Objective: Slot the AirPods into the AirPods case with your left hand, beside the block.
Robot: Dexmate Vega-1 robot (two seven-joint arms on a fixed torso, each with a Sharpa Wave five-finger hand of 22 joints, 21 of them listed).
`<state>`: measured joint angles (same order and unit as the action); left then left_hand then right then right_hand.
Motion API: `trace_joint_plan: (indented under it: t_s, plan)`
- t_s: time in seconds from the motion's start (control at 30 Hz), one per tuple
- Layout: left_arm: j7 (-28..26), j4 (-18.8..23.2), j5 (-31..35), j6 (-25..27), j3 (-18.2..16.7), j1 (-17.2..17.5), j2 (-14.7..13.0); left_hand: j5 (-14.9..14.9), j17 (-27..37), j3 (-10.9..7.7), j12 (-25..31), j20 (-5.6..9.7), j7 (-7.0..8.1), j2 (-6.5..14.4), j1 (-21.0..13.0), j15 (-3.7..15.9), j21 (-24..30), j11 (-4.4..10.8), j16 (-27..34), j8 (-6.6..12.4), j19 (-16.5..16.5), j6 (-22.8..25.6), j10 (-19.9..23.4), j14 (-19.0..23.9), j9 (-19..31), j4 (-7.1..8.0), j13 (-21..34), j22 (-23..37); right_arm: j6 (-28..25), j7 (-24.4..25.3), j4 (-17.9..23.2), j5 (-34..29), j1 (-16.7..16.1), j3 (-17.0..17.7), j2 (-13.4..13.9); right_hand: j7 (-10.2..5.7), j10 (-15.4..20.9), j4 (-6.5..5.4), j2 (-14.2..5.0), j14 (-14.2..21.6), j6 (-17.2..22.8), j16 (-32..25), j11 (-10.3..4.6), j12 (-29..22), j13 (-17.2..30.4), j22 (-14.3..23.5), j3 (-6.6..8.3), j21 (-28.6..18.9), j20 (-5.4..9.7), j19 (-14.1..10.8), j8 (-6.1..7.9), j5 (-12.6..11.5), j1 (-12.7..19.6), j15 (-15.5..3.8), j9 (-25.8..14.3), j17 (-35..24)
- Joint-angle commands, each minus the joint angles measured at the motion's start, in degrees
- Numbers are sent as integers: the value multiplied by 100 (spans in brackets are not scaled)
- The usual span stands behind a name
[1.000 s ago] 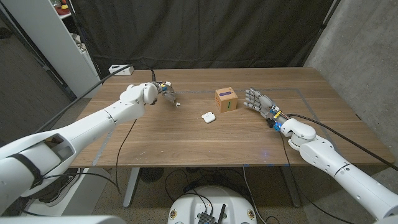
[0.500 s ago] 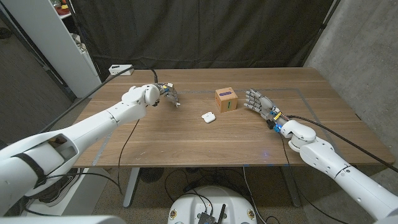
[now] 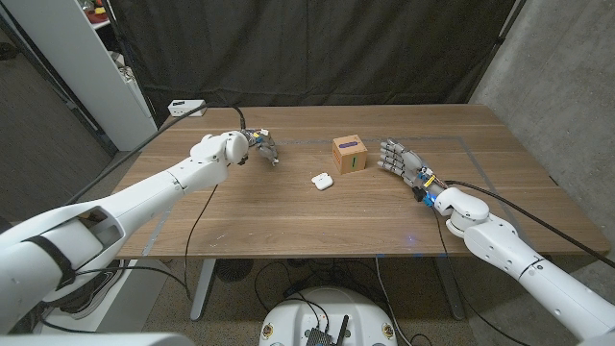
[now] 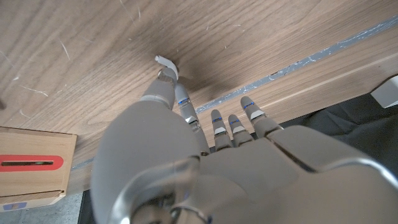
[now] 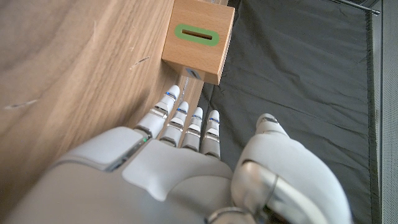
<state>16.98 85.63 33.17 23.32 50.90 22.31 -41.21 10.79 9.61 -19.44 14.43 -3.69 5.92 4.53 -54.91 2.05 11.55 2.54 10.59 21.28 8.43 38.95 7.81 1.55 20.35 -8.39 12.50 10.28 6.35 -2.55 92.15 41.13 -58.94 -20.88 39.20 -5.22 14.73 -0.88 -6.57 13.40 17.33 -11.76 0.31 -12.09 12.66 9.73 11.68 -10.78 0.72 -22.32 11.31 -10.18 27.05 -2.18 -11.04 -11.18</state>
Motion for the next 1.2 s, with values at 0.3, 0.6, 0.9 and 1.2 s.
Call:
trace_joint_plan:
  t_s: [0.3, 0.6, 0.9, 1.2]
  plan:
    - [139, -97, 66, -12, 145, -96, 54, -13, 13, 56, 10, -13, -22, 36, -78, 5, 28, -3, -21, 33, 64, 102, 10, 37, 55, -3, 20, 13, 88, 35, 19, 25, -124, 38, -15, -25, 42, 15, 18, 35, 26, -10, -17, -21, 12, 17, 0, -25, -39, -30, 9, -12, -80, -318, -24, -10]
    - [161, -76, 110, 46, 181, -67, 63, -14, 13, 88, -2, -22, -79, 43, -174, -15, 22, -9, -26, 59, 59, 138, -3, 26, 132, -42, 16, 14, 138, 21, 9, 57, -184, 62, -18, -17, 43, 11, 15, 39, 25, -8, -3, -19, 12, 17, -3, -25, -47, -27, 9, -13, -111, -307, -24, -9]
    - [81, -129, 153, 19, 209, -54, 92, -2, 12, 93, 25, -18, -102, 89, -283, 29, 28, 10, -10, 186, 81, 360, 79, 84, 237, -61, 15, 15, 186, -1, -5, 78, -231, 78, -19, -22, 48, -2, 10, 39, 33, -5, -26, -19, 13, 17, -11, -26, -55, -27, 12, -14, -162, -306, -24, -10]
    - [-74, -161, 128, -11, 161, 2, 88, -3, 9, 123, 62, -13, -146, 107, -366, 107, 44, 44, 9, 310, 130, 526, 201, 188, 365, -64, 15, 19, 161, -68, -39, 103, -188, 61, -22, -27, 60, -4, 2, 38, 27, 1, 1, -21, 14, 17, -10, -25, -65, -21, 9, -19, -197, -307, -24, -7]
